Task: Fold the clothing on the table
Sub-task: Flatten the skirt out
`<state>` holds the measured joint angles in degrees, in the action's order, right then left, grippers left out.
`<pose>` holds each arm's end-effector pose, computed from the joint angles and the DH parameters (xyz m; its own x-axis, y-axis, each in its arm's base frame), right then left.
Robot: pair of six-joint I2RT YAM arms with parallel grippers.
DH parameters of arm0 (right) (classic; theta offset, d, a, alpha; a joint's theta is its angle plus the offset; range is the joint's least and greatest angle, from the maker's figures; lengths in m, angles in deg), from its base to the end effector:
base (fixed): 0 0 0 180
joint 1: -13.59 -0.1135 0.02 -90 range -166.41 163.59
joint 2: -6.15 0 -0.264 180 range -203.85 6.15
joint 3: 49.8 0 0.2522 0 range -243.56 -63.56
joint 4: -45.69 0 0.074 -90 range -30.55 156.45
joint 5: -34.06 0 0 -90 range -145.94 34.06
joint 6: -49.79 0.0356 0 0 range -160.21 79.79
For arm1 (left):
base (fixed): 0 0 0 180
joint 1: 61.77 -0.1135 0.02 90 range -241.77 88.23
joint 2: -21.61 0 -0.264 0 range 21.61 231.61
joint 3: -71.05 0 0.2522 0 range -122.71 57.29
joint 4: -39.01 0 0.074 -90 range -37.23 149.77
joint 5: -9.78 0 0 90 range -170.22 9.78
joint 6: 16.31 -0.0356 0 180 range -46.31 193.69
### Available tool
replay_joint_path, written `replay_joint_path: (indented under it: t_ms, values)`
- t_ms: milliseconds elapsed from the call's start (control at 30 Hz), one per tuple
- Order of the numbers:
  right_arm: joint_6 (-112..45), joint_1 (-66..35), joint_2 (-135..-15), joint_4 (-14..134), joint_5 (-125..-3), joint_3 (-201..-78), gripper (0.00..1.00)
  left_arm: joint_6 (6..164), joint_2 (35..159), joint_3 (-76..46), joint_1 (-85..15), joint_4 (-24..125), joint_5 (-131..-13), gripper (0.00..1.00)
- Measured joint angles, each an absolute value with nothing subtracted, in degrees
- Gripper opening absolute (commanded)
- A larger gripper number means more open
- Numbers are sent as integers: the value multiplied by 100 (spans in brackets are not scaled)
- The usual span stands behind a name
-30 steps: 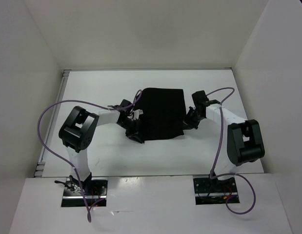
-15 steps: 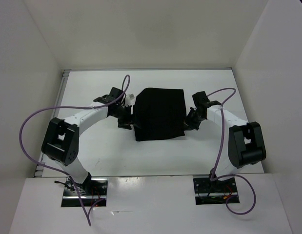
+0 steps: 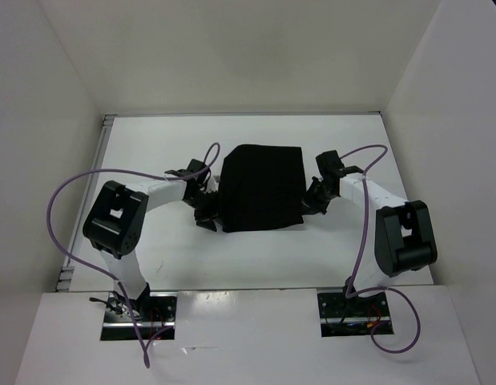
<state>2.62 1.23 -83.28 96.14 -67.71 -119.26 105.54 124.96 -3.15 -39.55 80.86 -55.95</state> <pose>0.2826 0.0694 0.1888 -0.8628 0.4923 -0.1151 0.4230 0.8277 0.3688 0.3054 -0.1406 0.1469 -0.9908 -0.1149 -0.0715 -0.0638 0.8626 -0.5019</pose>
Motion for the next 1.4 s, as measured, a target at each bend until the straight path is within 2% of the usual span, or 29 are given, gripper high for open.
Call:
replay_joint_path:
  t_ms: [100,233,333,367,400,667,800,967,1167,1300,1400]
  values:
    - [262,123,-8328,9614,-6769,-11902,0,10631,12658,-361,-3907,7918,-5344,47]
    - [262,123,-8328,9614,-6769,-11837,0,10757,12892,-401,-3881,7645,-4961,33]
    - [262,123,-8328,9616,-6766,-11824,0,10854,13078,-418,-3881,7483,-4747,8]
    - [262,123,-8328,9616,-6766,-11824,0,10858,13137,-429,-3881,7448,-4673,1]
    - [262,123,-8328,9616,-6766,-11824,0,10856,13183,-457,-3881,7442,-4583,0]
    - [229,123,-8129,9784,-6725,-11961,0,10489,12925,-947,-3988,8073,-5197,0]
    - [199,121,-7736,9900,-6747,-12444,0,10250,12321,-1778,-4226,8613,-5499,0]
    - [-15,121,-7799,9937,-6738,-13705,0,10076,12225,-3454,-4549,8690,-5521,0]
    - [-437,177,-9182,9852,-6568,-16173,0,10043,13841,-6448,-4899,8956,-5444,2]
    - [-689,230,-9755,9804,-6469,-17176,0,10069,14986,-8440,-5131,9334,-5274,9]
    - [-896,239,-9803,9771,-6428,-17583,0,10047,15346,-9358,-5273,9717,-5125,13]
